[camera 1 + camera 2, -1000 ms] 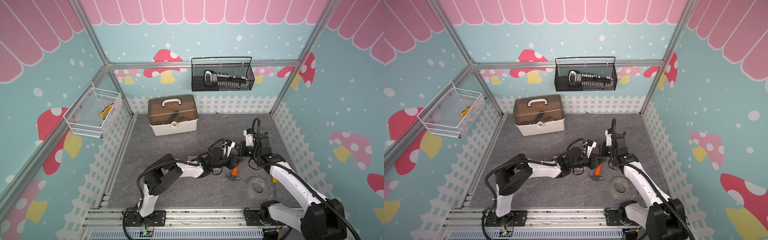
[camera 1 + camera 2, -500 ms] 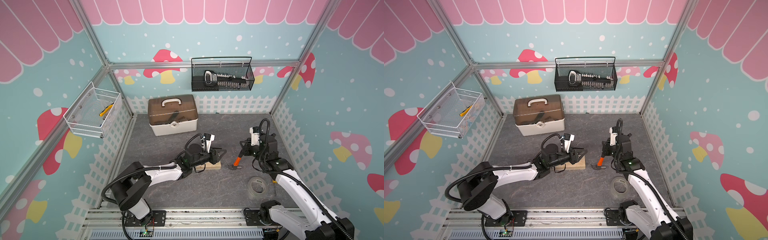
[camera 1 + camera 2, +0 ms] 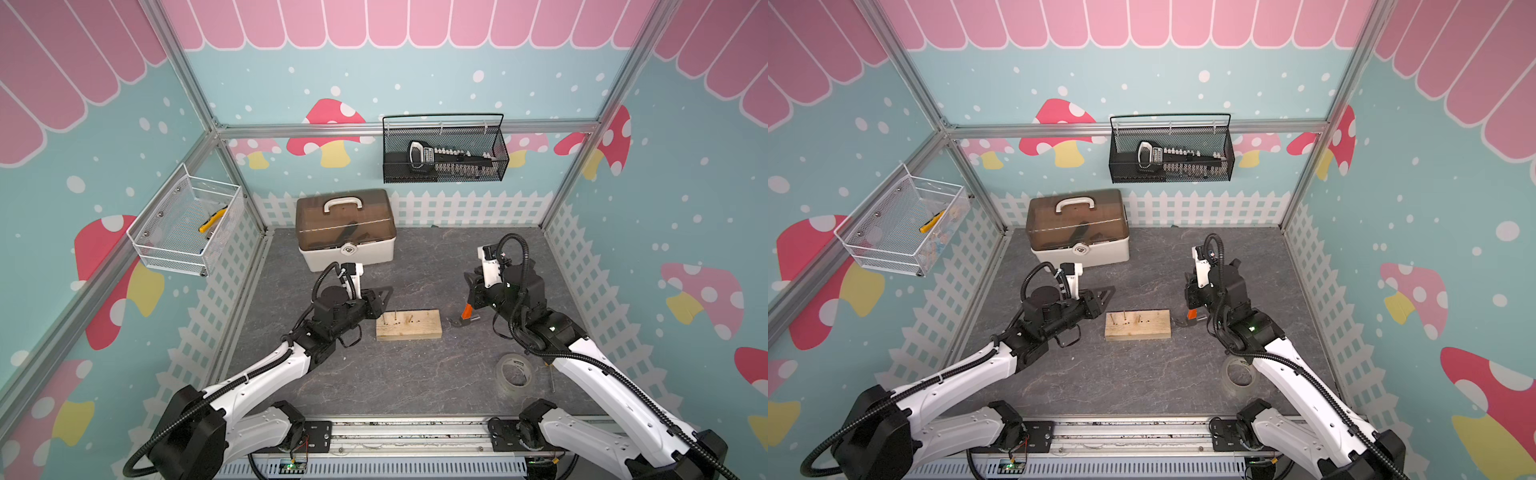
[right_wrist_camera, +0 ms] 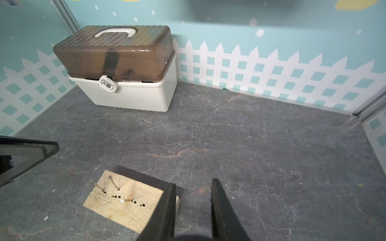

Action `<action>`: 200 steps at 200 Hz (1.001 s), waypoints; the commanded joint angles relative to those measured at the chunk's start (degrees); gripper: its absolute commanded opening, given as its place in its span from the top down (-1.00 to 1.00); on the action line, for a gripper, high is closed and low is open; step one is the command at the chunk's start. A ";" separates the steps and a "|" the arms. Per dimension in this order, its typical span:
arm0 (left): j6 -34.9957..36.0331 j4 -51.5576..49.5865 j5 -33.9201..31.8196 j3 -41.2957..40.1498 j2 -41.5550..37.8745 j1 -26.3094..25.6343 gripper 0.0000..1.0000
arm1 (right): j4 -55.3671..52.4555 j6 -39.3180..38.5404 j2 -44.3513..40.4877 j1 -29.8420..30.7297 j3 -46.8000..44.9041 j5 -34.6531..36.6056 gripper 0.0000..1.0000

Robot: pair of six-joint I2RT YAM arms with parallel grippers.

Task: Use a claw hammer to pull out a nail
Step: Remove the nail from the mounting plate.

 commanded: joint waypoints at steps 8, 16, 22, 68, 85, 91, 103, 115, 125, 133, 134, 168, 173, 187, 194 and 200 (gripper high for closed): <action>-5.23 -7.84 1.03 -2.51 -3.00 4.35 0.15 | 4.04 -2.59 2.73 6.03 3.28 10.32 1.00; -5.69 -8.15 1.90 -3.12 -3.01 5.33 0.15 | 5.41 -3.08 4.10 7.79 3.42 12.53 1.00; -6.12 -8.13 2.54 -3.62 -2.73 6.04 0.15 | 6.01 -3.19 5.33 8.80 3.92 14.01 1.00; -10.46 -3.52 8.26 -6.91 0.49 10.25 0.19 | 6.41 -1.20 14.58 14.75 10.31 24.00 1.00; -10.19 -3.45 8.70 -7.22 0.76 10.80 0.21 | 5.92 -0.61 17.62 17.79 12.23 27.87 1.00; -9.77 -3.79 8.57 -7.14 0.76 10.89 0.22 | 5.91 -0.79 18.91 18.58 12.76 29.74 1.00; -9.29 -4.20 8.04 -7.22 0.68 10.98 0.22 | 5.83 -1.35 21.54 19.78 13.82 32.05 1.00; -9.19 -4.19 8.08 -7.41 1.12 11.07 0.22 | 5.47 -1.14 23.52 20.59 14.64 33.52 1.00; -9.32 -3.59 8.50 -7.69 1.84 11.05 0.23 | 5.47 -0.56 24.46 20.96 14.84 33.85 1.00; -9.68 -2.42 8.89 -8.18 2.56 11.06 0.23 | 5.58 -0.03 24.91 21.13 14.95 33.62 1.00; -9.74 -2.20 8.99 -8.18 2.67 11.07 0.24 | 5.57 0.04 24.95 21.12 14.99 33.57 1.00; -10.60 2.15 11.45 -9.06 6.12 11.07 0.30 | 5.13 0.33 27.95 23.51 16.65 35.65 1.00; -10.47 2.40 11.72 -9.06 6.38 11.07 0.31 | 5.04 0.42 28.46 23.65 16.93 35.62 1.00; -10.33 2.76 12.30 -9.26 7.07 11.07 0.32 | 4.83 0.18 30.08 24.79 17.64 37.81 1.00; -10.25 3.39 12.51 -9.55 7.17 10.98 0.33 | 4.77 0.23 30.73 25.05 17.89 38.41 1.00; -10.39 4.20 12.52 -9.98 7.31 10.99 0.33 | 4.81 0.47 31.05 25.03 17.87 38.45 1.00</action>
